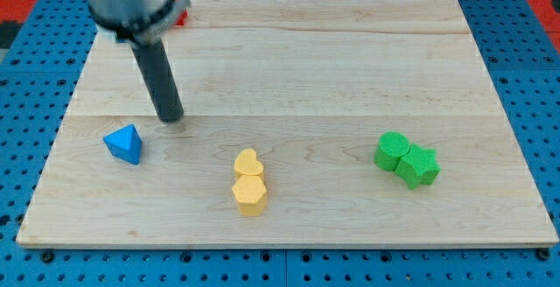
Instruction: Place the blue triangle below the red circle
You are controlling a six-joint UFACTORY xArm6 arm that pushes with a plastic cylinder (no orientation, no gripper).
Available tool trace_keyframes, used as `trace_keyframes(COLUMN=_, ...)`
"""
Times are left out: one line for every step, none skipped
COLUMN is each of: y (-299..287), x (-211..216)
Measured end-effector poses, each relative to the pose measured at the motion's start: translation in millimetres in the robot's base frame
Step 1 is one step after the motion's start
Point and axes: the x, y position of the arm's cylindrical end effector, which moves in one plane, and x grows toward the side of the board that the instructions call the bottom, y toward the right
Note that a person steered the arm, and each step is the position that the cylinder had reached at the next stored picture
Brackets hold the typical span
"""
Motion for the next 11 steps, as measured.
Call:
trace_keyframes(y=-36, x=67)
trace_keyframes(y=-81, x=41)
trace_keyframes(y=-22, x=30)
trace_keyframes(y=0, x=-13)
trace_keyframes(y=-33, x=-42)
trace_keyframes(y=-17, x=13)
trace_keyframes(y=-64, x=29)
trace_keyframes(y=-74, x=-23)
trace_keyframes(y=-81, x=-67)
trace_keyframes(y=-70, x=-66)
trace_keyframes(y=-61, x=-90)
